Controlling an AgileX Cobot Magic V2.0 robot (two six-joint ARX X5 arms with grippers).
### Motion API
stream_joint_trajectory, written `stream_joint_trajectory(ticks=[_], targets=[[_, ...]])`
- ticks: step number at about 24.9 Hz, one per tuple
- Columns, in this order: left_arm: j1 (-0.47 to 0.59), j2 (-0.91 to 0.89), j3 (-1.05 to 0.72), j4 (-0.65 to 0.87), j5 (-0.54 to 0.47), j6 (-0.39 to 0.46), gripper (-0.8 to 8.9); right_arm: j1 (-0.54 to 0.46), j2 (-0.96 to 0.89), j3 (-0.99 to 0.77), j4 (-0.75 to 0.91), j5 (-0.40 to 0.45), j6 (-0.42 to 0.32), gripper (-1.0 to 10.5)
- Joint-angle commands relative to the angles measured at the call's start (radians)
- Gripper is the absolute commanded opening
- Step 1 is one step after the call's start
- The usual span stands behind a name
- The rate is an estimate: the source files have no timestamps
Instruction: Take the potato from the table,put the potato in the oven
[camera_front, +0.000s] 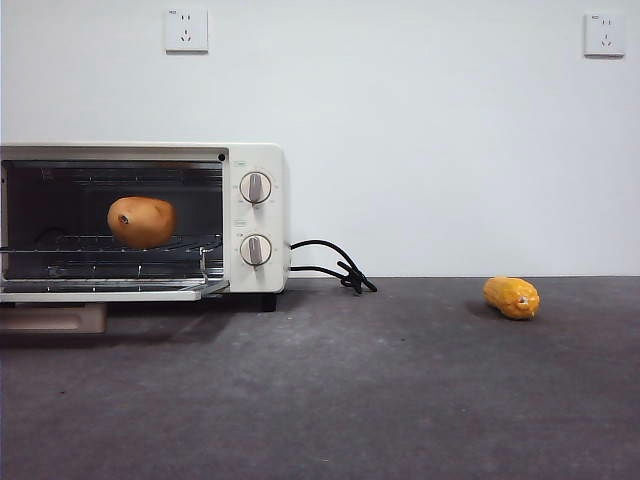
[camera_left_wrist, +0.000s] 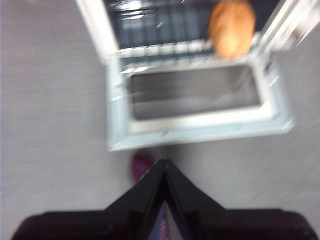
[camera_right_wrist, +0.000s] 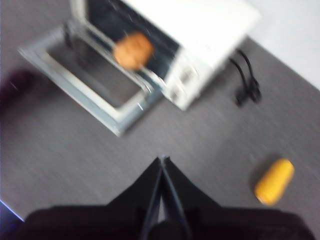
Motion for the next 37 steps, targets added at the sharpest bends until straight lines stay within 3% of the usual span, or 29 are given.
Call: stream_joint_trajectory(ticks=[1,13,16,21,26,37], targets=[[0.05,0.037,-0.006,0.0,0.072,-0.014,-0.09,-0.015,-0.092,-0.115,-0.023,0.029,-0.003,0.0],[0.185,0.229,-0.006,0.051,0.074,-0.033,-0.09,-0.158,-0.514,-0.435,-0.023,0.04,-0.024,0.0],[0.222,0.327,-0.006,0.046,0.232,-0.045,-0.09,-0.164,-0.655,-0.58,-0.022,0.04,-0.023,0.0],[0.251,0.444,-0.006,0.054,0.263,-0.056,-0.09,-0.164,-0.844,-0.779,-0.022,0.02,0.097,0.0],[0.31,0.545,-0.016,0.079,0.203,-0.068,-0.09,-0.164,-0.958,-0.857,-0.022,0.067,0.209,0.0],[0.351,0.788,-0.017,0.128,0.231,-0.089,-0.09,-0.163,-0.963,-0.857,-0.022,0.089,0.302,0.0]])
